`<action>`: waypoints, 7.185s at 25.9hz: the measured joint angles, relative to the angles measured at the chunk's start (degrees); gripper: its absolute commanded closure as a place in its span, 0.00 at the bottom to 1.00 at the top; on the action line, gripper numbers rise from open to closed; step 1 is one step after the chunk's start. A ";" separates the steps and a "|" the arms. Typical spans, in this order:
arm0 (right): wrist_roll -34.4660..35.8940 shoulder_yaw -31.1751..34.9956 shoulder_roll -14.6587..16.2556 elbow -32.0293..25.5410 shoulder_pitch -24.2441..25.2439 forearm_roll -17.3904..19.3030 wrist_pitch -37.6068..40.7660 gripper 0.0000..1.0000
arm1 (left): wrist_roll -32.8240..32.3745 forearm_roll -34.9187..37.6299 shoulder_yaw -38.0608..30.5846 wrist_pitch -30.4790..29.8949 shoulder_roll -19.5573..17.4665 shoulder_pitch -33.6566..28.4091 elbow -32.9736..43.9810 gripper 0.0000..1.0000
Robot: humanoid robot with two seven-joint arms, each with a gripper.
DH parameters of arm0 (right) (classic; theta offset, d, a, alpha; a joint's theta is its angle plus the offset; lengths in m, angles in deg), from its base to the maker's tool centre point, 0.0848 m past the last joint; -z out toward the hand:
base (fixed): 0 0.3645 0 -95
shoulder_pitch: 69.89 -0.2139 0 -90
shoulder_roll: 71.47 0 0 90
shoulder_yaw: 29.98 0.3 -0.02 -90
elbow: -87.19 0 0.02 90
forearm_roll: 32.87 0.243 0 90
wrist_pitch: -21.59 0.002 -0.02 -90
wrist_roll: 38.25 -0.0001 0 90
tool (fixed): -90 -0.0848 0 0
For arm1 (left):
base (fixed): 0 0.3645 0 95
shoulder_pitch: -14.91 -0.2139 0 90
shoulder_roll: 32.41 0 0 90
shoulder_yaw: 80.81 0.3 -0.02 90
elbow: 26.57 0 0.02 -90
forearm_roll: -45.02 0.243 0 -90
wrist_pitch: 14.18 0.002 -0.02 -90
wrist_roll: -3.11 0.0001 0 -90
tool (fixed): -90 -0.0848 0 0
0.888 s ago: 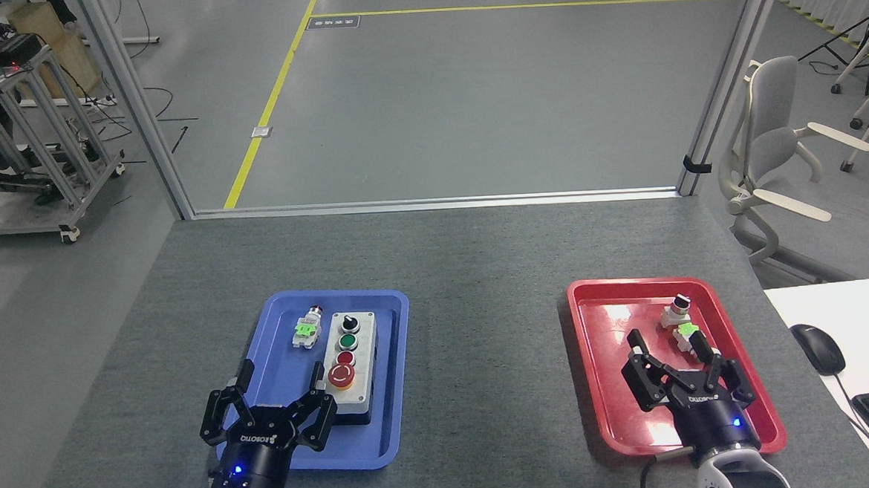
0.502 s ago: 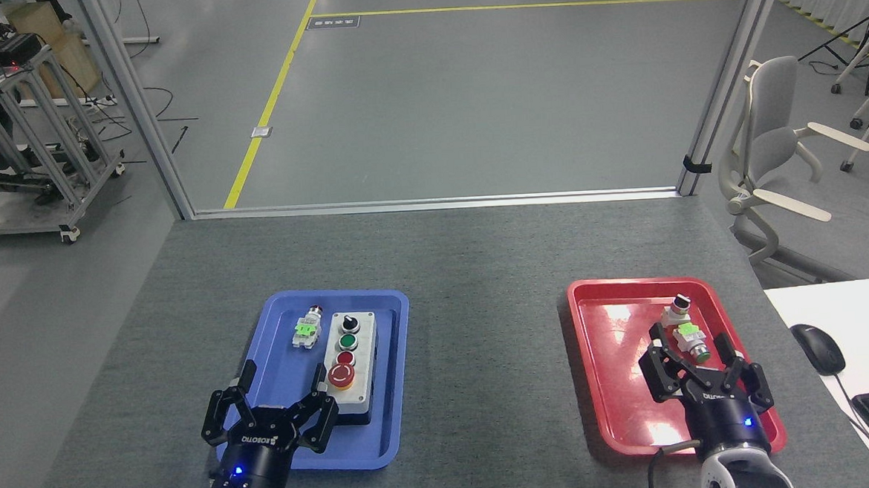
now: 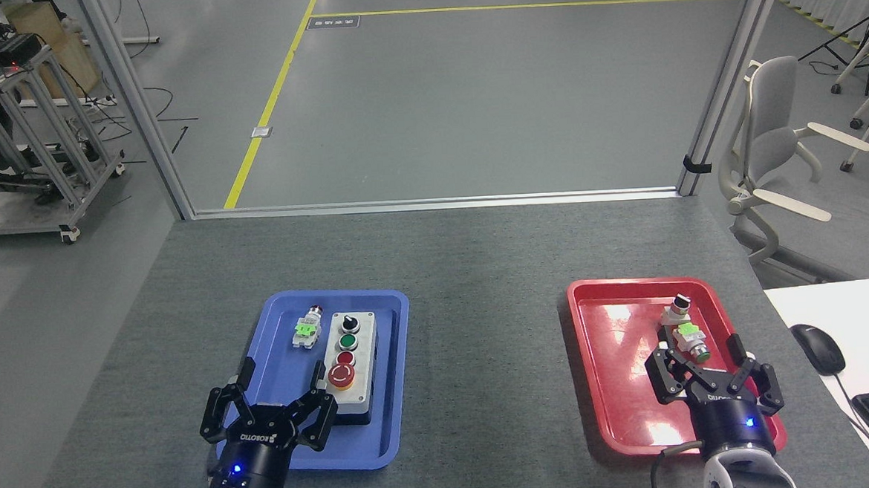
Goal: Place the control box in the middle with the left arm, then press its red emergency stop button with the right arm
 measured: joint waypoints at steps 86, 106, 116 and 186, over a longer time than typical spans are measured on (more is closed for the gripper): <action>-0.02 0.34 0.54 0.93 -2.01 0.83 1.04 0.01 | 19.05 -8.44 15.12 17.62 6.04 15.70 -35.33 0.88; 0.24 0.37 0.60 0.93 -2.47 0.90 1.03 0.01 | 9.94 -9.49 41.73 17.88 9.19 18.13 -33.71 1.00; 0.34 0.09 0.71 0.93 -2.49 0.90 1.15 0.01 | 7.55 -12.08 42.53 10.14 9.12 19.53 -38.20 0.95; 1.58 -26.79 0.58 21.62 -12.11 2.92 31.05 1.00 | 9.68 -16.00 15.63 8.58 -11.49 7.28 -14.06 0.01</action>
